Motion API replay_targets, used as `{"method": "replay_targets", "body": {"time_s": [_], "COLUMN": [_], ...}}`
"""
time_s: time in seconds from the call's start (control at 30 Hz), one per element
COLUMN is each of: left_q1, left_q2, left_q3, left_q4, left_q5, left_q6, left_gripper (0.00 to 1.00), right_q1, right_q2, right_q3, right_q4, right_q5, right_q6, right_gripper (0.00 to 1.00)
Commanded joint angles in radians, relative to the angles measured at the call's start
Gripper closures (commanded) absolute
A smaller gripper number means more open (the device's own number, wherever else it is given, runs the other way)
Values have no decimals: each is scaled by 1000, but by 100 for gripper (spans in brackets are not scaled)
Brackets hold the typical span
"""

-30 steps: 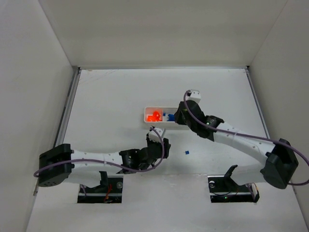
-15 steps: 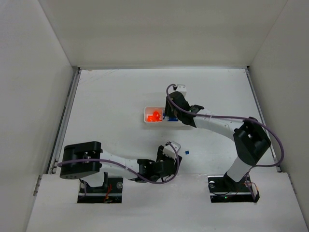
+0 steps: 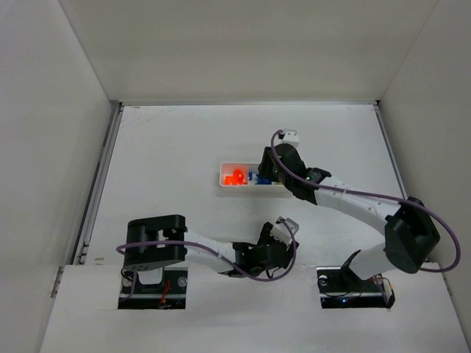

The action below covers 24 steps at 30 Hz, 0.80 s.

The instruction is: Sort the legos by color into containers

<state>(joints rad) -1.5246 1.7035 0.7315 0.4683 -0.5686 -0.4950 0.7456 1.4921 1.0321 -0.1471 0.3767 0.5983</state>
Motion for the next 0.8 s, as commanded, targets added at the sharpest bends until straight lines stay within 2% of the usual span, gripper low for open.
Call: {"method": "replay_targets", "body": {"time_s": [0.0,0.17,0.43,0.77], "left_q1": [28,77,126,111], "left_q2": [34,111,165,160], "left_q3": [69,117,147,143], "left_q4": [26,-2,-7,-42], "left_q5": [-5,2,35,58], "left_q6": [45,61,82,82], "left_gripper": [39,43,49,70], "right_q1": [2,-1,-76,-114], "right_q2": [-81,-205,-361,-391], "right_q3": [-70,-184,-305,-348], "right_q4": [47,49,43,49], "right_q5": [21,30,10,-7], "right_q6": [8,28,35,46], "right_gripper": [47,48,48,48]}}
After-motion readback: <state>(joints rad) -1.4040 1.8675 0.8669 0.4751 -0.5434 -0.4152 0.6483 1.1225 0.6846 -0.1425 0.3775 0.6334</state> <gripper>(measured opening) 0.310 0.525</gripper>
